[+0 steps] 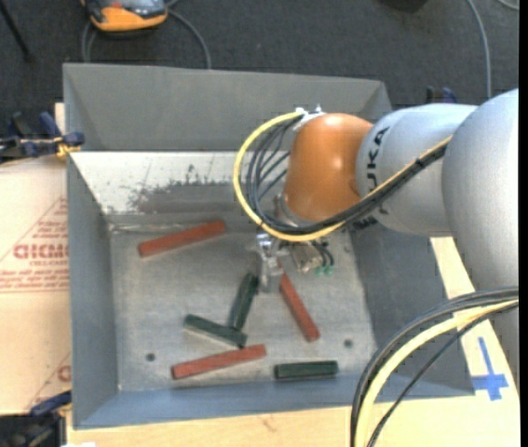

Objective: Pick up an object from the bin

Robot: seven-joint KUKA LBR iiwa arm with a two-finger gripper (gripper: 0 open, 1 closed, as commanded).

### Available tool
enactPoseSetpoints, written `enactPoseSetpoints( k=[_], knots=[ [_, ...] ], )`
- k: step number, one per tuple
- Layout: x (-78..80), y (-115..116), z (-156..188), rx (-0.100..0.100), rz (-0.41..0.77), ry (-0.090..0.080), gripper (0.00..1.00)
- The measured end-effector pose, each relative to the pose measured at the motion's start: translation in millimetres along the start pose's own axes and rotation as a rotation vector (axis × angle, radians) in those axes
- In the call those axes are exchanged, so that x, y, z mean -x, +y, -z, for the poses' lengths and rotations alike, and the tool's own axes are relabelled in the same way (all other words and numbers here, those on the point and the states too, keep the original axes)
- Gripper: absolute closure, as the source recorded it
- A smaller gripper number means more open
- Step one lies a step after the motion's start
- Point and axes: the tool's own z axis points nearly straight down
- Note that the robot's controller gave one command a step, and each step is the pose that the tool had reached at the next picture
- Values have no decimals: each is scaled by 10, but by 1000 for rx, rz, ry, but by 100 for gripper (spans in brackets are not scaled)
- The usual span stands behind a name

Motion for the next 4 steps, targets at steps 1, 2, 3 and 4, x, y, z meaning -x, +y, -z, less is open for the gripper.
enactPoseSetpoints(
  k=[1, 2, 3, 4],
  knots=[
    [-6, 5, -9, 1, -1, 2, 0],
    [-6, 7, -10, 2, -1, 2, 0],
    [336, 453, -26, 3, 5, 1, 100],
    [336, 453, -26, 3, 5, 1, 100]
  ],
)
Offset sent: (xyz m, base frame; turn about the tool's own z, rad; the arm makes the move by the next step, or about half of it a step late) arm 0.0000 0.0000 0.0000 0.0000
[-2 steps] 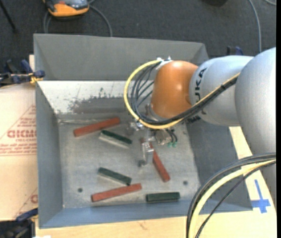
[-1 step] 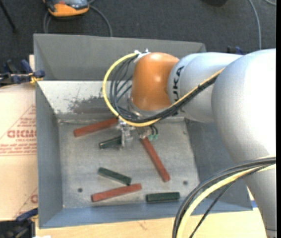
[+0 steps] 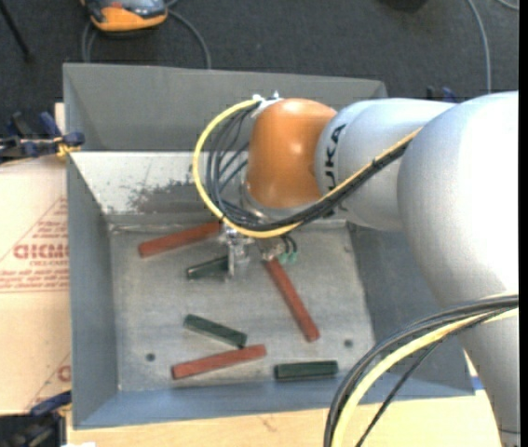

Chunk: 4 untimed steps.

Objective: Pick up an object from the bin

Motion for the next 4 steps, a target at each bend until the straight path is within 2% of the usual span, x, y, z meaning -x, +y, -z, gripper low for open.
enactPoseSetpoints(
  k=[1, 2, 3, 4],
  knots=[
    [26, 9, 454, -1, 3, 6, 100],
    [-91, -137, 1615, -3, 9, 1, 100],
    [-91, -136, 1615, -2, 9, 1, 100],
    [112, 265, 602, 1, -110, 8, 0]
  ],
)
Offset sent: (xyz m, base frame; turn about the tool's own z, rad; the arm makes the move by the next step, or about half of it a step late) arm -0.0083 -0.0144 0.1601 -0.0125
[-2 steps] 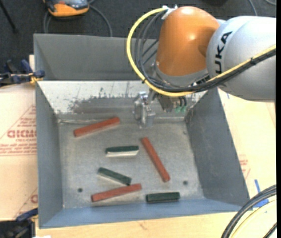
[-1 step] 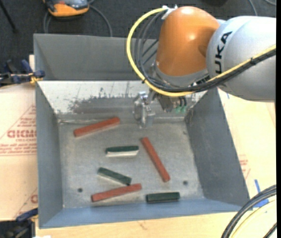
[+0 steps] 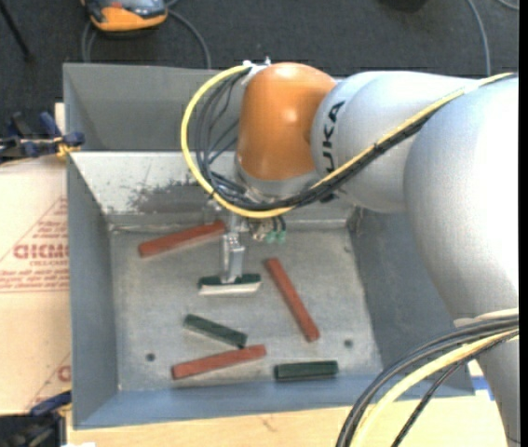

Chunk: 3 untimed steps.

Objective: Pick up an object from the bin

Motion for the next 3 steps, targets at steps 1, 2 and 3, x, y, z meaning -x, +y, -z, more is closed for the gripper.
enactPoseSetpoints(
  k=[1, 2, 3],
  knots=[
    [18, -13, 42, -1, -1, -7, 0],
    [-481, -284, -607, -4, 60, -6, 100],
    [-482, -284, -607, -4, 60, -6, 100]
  ],
)
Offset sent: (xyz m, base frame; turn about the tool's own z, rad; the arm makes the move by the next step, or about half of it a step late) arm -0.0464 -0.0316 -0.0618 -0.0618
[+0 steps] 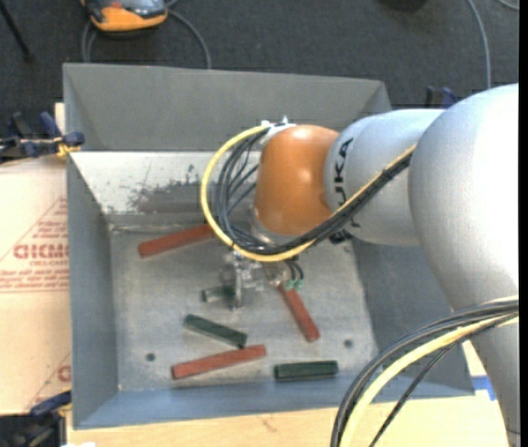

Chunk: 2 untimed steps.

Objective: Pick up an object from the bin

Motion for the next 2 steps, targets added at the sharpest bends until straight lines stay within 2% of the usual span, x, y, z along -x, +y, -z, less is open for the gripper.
enactPoseSetpoints(
  k=[1, 2],
  knots=[
    [-192, -58, 1235, 0, 61, -1, 100],
    [-193, -58, 1233, 0, 60, -1, 100]
  ],
)
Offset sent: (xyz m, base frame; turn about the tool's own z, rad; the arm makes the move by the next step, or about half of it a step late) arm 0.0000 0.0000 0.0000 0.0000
